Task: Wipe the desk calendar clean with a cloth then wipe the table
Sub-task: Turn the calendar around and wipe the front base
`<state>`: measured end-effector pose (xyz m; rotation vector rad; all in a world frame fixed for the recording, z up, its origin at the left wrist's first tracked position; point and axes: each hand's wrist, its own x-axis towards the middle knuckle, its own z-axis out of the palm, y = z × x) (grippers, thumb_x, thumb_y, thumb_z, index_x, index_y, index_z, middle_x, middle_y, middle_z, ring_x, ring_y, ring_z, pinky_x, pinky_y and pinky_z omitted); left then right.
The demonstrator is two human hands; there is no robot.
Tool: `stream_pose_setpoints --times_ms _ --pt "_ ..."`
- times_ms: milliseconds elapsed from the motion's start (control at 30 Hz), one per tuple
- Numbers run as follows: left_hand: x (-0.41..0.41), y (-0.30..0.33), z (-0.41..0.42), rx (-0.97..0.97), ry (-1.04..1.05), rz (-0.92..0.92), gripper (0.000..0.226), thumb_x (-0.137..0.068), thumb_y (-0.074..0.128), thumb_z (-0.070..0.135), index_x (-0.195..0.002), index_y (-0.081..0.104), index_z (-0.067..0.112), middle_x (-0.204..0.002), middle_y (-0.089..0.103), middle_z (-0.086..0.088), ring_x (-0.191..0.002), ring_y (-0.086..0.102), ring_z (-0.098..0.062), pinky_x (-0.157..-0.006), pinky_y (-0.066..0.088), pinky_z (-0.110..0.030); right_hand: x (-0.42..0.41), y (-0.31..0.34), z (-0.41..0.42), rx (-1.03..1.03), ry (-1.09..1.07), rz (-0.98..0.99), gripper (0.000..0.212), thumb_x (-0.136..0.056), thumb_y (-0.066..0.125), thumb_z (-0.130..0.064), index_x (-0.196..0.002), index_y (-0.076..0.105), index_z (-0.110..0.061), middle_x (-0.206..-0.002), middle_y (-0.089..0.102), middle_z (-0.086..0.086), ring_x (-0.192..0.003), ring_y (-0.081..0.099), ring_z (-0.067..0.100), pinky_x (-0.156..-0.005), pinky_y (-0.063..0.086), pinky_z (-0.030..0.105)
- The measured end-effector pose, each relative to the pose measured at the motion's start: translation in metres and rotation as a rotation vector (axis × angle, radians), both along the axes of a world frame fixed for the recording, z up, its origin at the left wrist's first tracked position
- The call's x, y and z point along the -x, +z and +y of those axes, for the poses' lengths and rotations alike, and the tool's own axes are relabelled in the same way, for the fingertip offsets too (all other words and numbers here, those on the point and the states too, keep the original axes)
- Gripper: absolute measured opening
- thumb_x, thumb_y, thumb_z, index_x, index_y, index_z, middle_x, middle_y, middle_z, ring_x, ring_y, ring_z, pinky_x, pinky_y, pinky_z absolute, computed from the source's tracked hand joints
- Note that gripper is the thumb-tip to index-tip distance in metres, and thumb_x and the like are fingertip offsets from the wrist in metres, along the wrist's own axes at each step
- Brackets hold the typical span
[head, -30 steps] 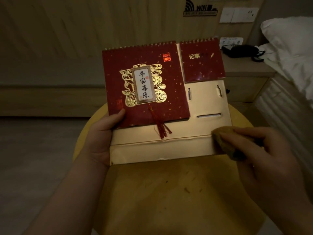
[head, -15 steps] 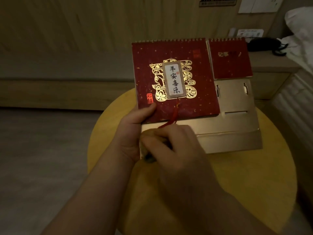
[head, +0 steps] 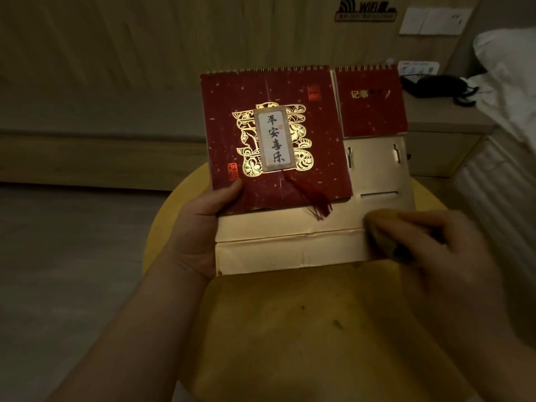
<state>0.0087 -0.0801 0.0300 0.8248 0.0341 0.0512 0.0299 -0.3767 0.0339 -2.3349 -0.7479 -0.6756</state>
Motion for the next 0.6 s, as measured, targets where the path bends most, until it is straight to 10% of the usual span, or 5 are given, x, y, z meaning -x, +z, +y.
stream_pose_setpoints --times_ms 100,367,600 --pt "0.001 0.000 0.000 0.016 -0.004 0.003 0.031 -0.088 0.062 0.019 -0.111 0.083 0.016 -0.115 0.079 -0.014 -0.101 0.078 -0.033 -0.077 0.064 -0.046 -0.002 -0.014 -0.018 0.044 -0.147 -0.060 0.050 -0.086 0.074 0.013 -0.130 0.072 -0.010 -0.120 0.061 0.020 -0.103 0.063 0.043 -0.081 0.057 0.056" --pt "-0.004 0.003 -0.016 0.054 -0.004 0.078 0.032 -0.089 0.060 0.020 -0.108 0.083 0.010 -0.112 0.079 -0.018 -0.097 0.078 -0.035 -0.083 0.064 -0.050 0.030 -0.018 0.064 -0.045 0.176 0.055 0.029 -0.100 0.060 -0.029 -0.117 0.078 -0.016 -0.109 0.068 0.013 -0.100 0.065 0.028 -0.078 0.060 0.046" --pt "-0.008 0.001 -0.015 0.036 -0.009 0.138 0.034 -0.085 0.068 0.021 -0.112 0.080 0.003 -0.109 0.079 -0.021 -0.093 0.079 -0.034 -0.079 0.065 -0.045 0.054 -0.022 0.137 -0.019 0.299 -0.098 0.024 -0.104 0.063 -0.015 -0.126 0.072 -0.011 -0.110 0.063 0.008 -0.101 0.054 0.022 -0.073 0.052 0.035"
